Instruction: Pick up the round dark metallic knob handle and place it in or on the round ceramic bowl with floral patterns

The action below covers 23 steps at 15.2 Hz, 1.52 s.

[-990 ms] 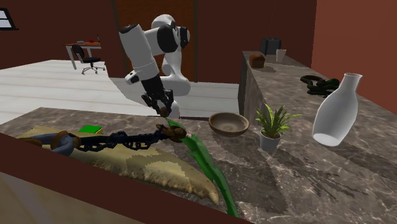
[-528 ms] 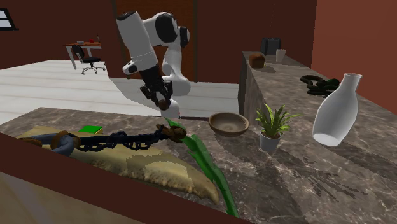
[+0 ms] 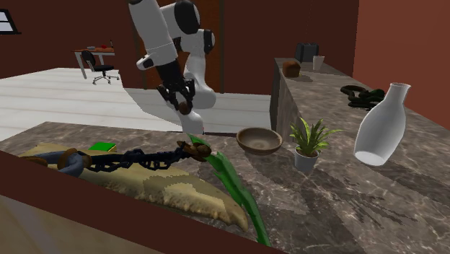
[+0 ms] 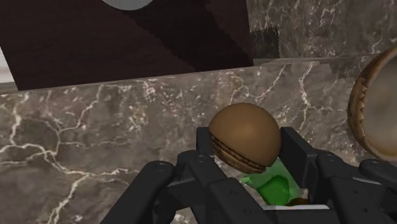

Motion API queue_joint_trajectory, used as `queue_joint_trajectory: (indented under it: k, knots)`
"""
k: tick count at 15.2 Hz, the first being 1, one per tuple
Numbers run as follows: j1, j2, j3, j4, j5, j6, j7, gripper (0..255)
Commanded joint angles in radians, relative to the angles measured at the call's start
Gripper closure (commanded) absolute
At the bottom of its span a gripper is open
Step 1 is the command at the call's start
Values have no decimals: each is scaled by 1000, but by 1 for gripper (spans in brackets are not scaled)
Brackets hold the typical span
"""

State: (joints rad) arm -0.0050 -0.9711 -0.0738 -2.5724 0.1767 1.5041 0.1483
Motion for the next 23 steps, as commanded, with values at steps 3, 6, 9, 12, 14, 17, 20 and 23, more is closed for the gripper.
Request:
queue_joint_trajectory:
  k: [3, 6, 9, 12, 14, 17, 20, 23]
  knots:
    - [11, 17, 23, 41, 22, -18, 27, 255]
    - [41, 46, 97, 52, 88, 15, 94, 255]
    - [69, 88, 170, 75, 148, 53, 158, 255]
    - [92, 140, 240, 109, 200, 93, 220, 255]
    - [105, 180, 287, 137, 231, 120, 261, 255]
    - [119, 247, 355, 187, 268, 161, 321, 255]
    - [126, 322, 423, 248, 293, 201, 382, 255]
    - [129, 405, 491, 317, 305, 240, 445, 255]
